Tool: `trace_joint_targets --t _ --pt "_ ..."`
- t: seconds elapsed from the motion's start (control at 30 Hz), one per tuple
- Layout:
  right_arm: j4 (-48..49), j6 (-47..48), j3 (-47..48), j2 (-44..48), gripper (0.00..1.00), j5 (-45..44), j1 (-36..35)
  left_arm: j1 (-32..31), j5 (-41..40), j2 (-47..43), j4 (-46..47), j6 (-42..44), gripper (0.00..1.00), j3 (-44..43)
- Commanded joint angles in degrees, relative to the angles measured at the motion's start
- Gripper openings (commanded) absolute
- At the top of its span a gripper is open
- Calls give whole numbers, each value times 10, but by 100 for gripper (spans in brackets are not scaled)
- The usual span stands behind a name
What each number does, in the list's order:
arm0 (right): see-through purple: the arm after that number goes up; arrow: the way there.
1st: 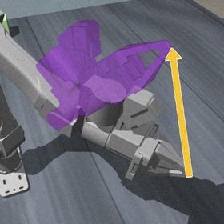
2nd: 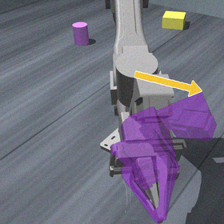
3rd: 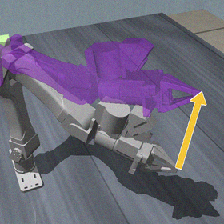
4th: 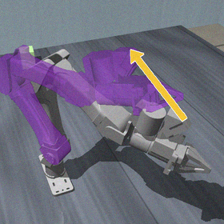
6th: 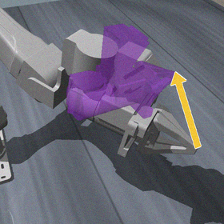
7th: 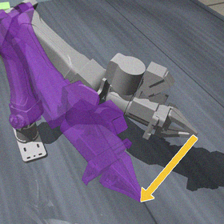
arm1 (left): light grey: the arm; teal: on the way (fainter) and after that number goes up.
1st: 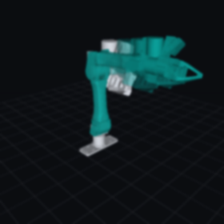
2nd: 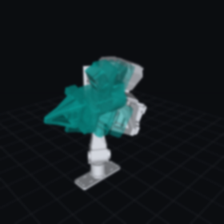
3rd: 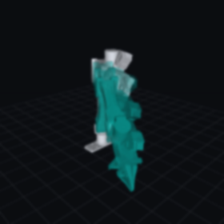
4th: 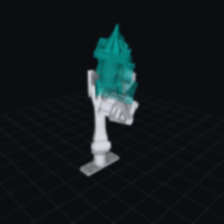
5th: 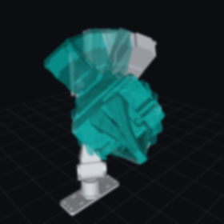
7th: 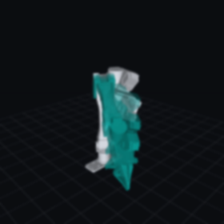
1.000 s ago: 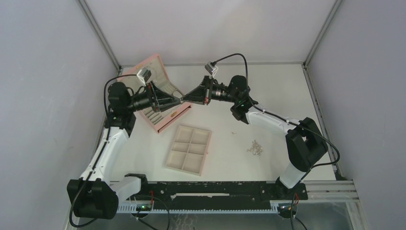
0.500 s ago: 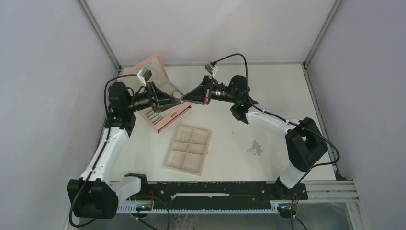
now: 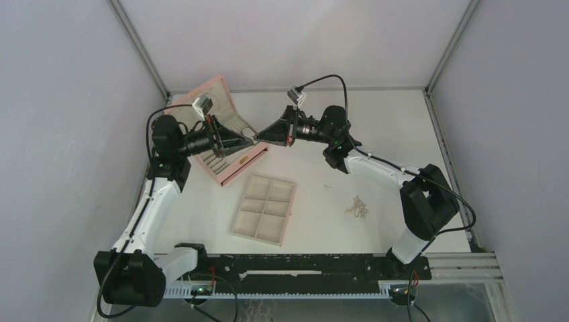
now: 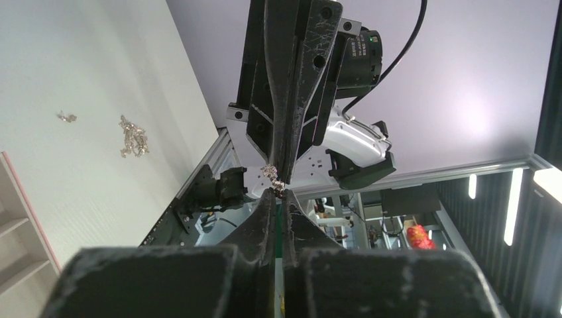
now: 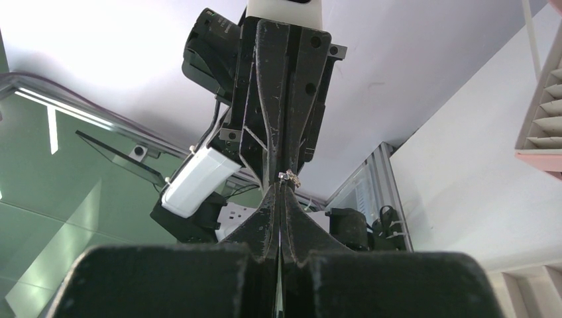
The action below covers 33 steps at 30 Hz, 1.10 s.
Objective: Organize the mixed jewelry
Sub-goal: Place the jewelry in the jewelry box.
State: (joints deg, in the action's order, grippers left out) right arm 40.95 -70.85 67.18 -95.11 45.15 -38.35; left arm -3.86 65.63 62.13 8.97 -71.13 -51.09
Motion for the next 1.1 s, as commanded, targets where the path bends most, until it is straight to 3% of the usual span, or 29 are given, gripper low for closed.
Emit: trace_joint_targets --t 0.0,0.23,0.33,0.43,0.67,0.77,0.87,0.93,1.07 --pt "28 2 6 -3 0 -1 -4 -1 3 -5 27 -5 0 -24" --pt "-3 20 6 3 1 -5 -4 8 0 -9 17 3 0 -25" --pt "-40 42 7 15 32 -13 -3 15 -4 -11 -15 25 0 -30" --pt "-74 60 6 27 53 -22 1 18 -6 -10 -31 37 0 -33" --pt "-155 103 6 61 69 -40 18 26 -15 -7 -85 80 0 -49" --pt "-212 138 6 88 72 -57 31 36 -35 -7 -152 122 0 -61" --pt "-295 186 6 117 73 -88 45 55 -96 3 -313 236 0 -110" --pt "-360 225 6 134 72 -109 55 60 -187 21 -437 342 0 -156" --pt "-456 282 6 164 73 -150 70 60 -365 56 -585 441 0 -225"
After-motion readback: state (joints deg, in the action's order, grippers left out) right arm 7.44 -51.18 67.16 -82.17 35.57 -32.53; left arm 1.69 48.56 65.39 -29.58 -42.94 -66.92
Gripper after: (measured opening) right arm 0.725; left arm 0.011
